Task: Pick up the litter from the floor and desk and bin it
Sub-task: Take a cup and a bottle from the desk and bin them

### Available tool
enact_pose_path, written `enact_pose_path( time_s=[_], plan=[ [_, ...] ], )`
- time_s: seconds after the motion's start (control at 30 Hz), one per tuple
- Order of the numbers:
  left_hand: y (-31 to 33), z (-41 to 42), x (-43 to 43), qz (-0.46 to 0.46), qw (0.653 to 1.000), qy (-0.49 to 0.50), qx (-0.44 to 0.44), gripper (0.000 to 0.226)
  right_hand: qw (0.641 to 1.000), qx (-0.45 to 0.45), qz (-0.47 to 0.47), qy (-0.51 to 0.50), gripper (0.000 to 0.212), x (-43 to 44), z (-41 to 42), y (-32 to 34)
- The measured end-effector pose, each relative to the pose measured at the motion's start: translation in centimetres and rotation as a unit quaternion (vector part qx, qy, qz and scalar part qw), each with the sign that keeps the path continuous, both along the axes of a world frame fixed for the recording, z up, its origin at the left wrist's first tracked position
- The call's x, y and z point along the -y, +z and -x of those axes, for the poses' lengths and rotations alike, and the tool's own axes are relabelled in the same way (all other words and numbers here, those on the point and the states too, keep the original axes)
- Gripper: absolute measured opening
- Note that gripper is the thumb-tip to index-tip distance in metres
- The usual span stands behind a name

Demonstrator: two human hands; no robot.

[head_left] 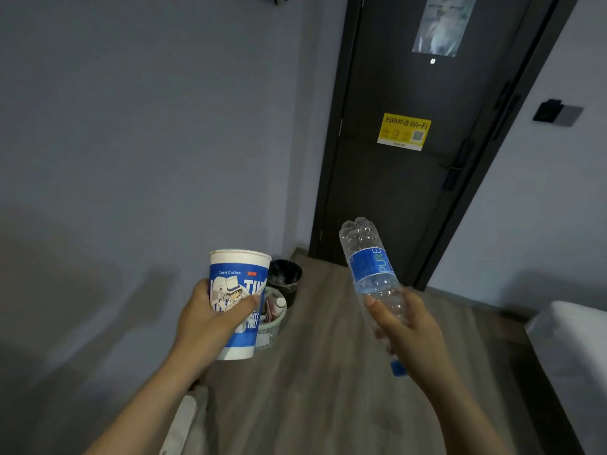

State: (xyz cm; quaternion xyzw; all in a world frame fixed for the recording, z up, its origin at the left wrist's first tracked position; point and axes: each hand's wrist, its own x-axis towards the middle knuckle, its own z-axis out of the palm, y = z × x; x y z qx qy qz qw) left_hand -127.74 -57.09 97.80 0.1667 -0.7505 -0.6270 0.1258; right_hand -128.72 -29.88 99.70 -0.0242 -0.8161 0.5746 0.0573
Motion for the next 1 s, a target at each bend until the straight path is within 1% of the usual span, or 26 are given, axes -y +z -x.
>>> enact_pose_path(
  time_s=[0.17,0.27,0.33,0.53,0.6,0.7,0.87,1.0],
  plan=[
    [-1.1,7.7,0.7,0.008,1.000,0.000,0.016,0.068,0.999,0.023,-0.026,0.008,0.037,0.5,7.6,-1.5],
    [-2.2,12.3,0.9,0.011,0.999,-0.002,0.035,0.052,0.998,0.038,-0.043,0.013,0.038,0.5,12.7,-2.7],
    [-3.1,15.8,1.1,0.017,0.999,0.004,0.044,0.046,0.998,0.040,-0.048,0.021,0.039,0.5,16.6,-3.5],
    [-4.3,26.9,0.8,0.021,0.997,0.038,0.069,0.049,0.998,0.034,-0.026,0.051,0.039,0.0,29.8,-5.0],
    [-4.6,30.3,0.5,0.022,0.996,0.038,0.084,0.049,0.997,0.044,-0.018,0.056,0.039,-0.2,34.0,-4.9],
    [-5.3,34.9,0.0,0.028,0.993,0.052,0.098,0.048,0.996,0.057,-0.023,0.071,0.043,-0.5,39.9,-5.2],
    [-7.6,40.4,0.2,0.024,0.987,0.060,0.145,0.050,0.989,0.109,-0.025,0.095,0.055,-0.2,47.3,-7.6],
    [-9.6,45.4,1.7,0.045,0.983,0.053,0.173,0.050,0.985,0.132,-0.047,0.102,0.054,1.2,52.8,-9.8]
  ],
)
